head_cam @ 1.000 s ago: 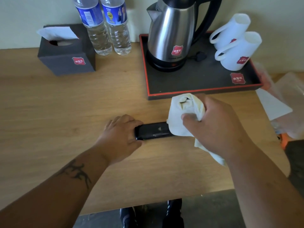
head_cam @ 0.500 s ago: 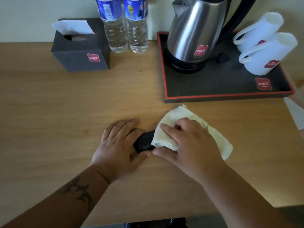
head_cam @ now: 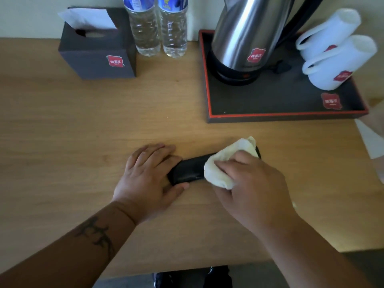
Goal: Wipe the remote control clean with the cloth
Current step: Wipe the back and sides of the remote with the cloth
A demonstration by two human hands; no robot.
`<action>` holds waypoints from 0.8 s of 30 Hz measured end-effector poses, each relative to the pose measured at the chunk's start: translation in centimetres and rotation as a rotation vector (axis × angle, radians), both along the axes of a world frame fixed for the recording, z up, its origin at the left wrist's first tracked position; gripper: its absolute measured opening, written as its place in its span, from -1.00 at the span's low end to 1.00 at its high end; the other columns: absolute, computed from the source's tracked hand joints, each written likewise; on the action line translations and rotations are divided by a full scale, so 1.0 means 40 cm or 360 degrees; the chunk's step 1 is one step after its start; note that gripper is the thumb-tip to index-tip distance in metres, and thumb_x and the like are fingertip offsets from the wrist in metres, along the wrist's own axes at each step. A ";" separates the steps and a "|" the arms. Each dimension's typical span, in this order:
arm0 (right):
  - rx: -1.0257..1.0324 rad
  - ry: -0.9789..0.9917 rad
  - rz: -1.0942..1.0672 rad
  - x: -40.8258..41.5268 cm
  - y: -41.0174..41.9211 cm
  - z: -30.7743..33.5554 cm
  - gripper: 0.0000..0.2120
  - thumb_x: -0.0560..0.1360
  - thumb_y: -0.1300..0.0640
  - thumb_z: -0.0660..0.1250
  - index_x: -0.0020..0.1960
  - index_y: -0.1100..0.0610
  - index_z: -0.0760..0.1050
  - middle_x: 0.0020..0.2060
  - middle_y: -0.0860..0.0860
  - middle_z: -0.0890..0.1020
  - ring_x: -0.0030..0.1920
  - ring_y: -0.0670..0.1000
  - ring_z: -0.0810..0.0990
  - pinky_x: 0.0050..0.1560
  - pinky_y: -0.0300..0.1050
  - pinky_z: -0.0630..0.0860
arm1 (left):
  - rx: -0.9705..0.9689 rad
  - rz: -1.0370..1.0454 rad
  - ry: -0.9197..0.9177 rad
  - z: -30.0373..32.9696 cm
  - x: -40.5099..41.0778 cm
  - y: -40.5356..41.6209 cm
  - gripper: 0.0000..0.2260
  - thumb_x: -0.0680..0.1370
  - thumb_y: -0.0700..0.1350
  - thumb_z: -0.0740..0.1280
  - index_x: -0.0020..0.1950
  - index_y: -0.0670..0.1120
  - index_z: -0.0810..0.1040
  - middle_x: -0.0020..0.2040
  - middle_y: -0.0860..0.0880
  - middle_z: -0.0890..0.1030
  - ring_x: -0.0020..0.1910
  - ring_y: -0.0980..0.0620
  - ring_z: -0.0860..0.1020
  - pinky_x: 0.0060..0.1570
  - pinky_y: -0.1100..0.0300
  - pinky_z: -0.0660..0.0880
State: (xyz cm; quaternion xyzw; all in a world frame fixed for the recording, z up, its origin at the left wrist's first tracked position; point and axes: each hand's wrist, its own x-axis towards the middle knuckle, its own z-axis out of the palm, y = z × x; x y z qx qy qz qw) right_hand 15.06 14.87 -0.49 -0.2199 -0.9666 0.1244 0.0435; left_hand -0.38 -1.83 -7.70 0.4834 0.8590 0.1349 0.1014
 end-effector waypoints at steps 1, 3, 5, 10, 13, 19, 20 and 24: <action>0.0025 0.0030 -0.0048 -0.020 0.002 0.003 -0.86 0.35 -0.01 0.38 -0.13 -0.04 0.66 -0.31 -0.13 0.48 -0.41 -0.10 0.40 -0.54 -0.22 0.32 | 0.0009 0.0005 -0.0009 -0.001 0.000 0.000 -0.45 0.48 0.38 0.23 0.36 0.11 0.48 0.45 0.08 0.42 0.50 0.02 0.28 0.52 -0.05 0.10; 0.0066 -0.0005 -0.0058 -0.056 -0.007 -0.010 -0.83 0.32 0.05 0.44 -0.09 -0.02 0.67 -0.29 -0.10 0.49 -0.38 -0.05 0.46 -0.52 -0.21 0.33 | 0.0033 0.0009 -0.0019 -0.003 0.002 -0.001 -0.45 0.47 0.37 0.25 0.36 0.10 0.49 0.45 0.08 0.43 0.50 0.03 0.28 0.52 -0.06 0.11; 0.0044 -0.0056 -0.0003 -0.057 -0.022 -0.035 -0.72 0.29 0.04 0.50 0.01 -0.02 0.68 -0.26 -0.10 0.51 -0.33 -0.05 0.51 -0.50 -0.23 0.31 | 0.0042 0.0015 -0.0018 -0.002 0.003 -0.001 -0.45 0.47 0.37 0.26 0.35 0.10 0.50 0.45 0.07 0.44 0.50 0.03 0.28 0.52 -0.04 0.10; -0.0075 -0.0139 0.0142 0.046 -0.039 -0.056 -0.65 0.29 0.03 0.52 0.08 -0.04 0.66 -0.23 -0.14 0.52 -0.28 -0.11 0.53 -0.46 -0.27 0.35 | 0.0018 -0.0003 -0.0007 0.003 0.002 -0.001 -0.45 0.49 0.39 0.20 0.35 0.11 0.48 0.45 0.08 0.43 0.51 0.02 0.28 0.53 -0.04 0.08; -0.0053 -0.0071 0.0073 0.057 -0.038 -0.048 -0.64 0.28 0.05 0.50 0.08 -0.03 0.67 -0.24 -0.12 0.52 -0.32 -0.10 0.52 -0.51 -0.24 0.38 | 0.0034 -0.0002 -0.0009 0.004 0.001 0.000 -0.45 0.49 0.38 0.21 0.35 0.10 0.48 0.44 0.07 0.44 0.50 0.01 0.29 0.52 -0.07 0.11; -0.0046 -0.0013 -0.0133 -0.029 -0.052 -0.061 -0.50 0.25 0.08 0.57 0.20 0.01 0.64 -0.22 -0.09 0.52 -0.32 -0.06 0.52 -0.50 -0.24 0.30 | 0.0067 -0.0003 0.0002 -0.006 0.002 0.000 -0.44 0.47 0.37 0.26 0.33 0.06 0.53 0.43 0.05 0.46 0.49 -0.01 0.32 0.50 -0.09 0.15; -0.0059 -0.0031 -0.0121 -0.022 -0.054 -0.066 -0.51 0.25 0.07 0.57 0.19 0.01 0.65 -0.23 -0.10 0.52 -0.31 -0.07 0.52 -0.48 -0.27 0.26 | 0.0066 -0.0007 0.0010 -0.006 0.003 0.000 -0.45 0.47 0.37 0.26 0.33 0.06 0.52 0.43 0.05 0.46 0.49 -0.01 0.32 0.50 -0.09 0.15; -0.0117 -0.0121 -0.0020 0.039 -0.055 -0.059 -0.64 0.30 0.02 0.52 0.10 -0.06 0.66 -0.25 -0.15 0.52 -0.33 -0.13 0.50 -0.48 -0.36 0.19 | 0.0030 -0.0027 0.0020 0.001 0.001 -0.001 -0.45 0.49 0.38 0.21 0.35 0.08 0.48 0.43 0.05 0.44 0.50 -0.01 0.30 0.53 -0.07 0.08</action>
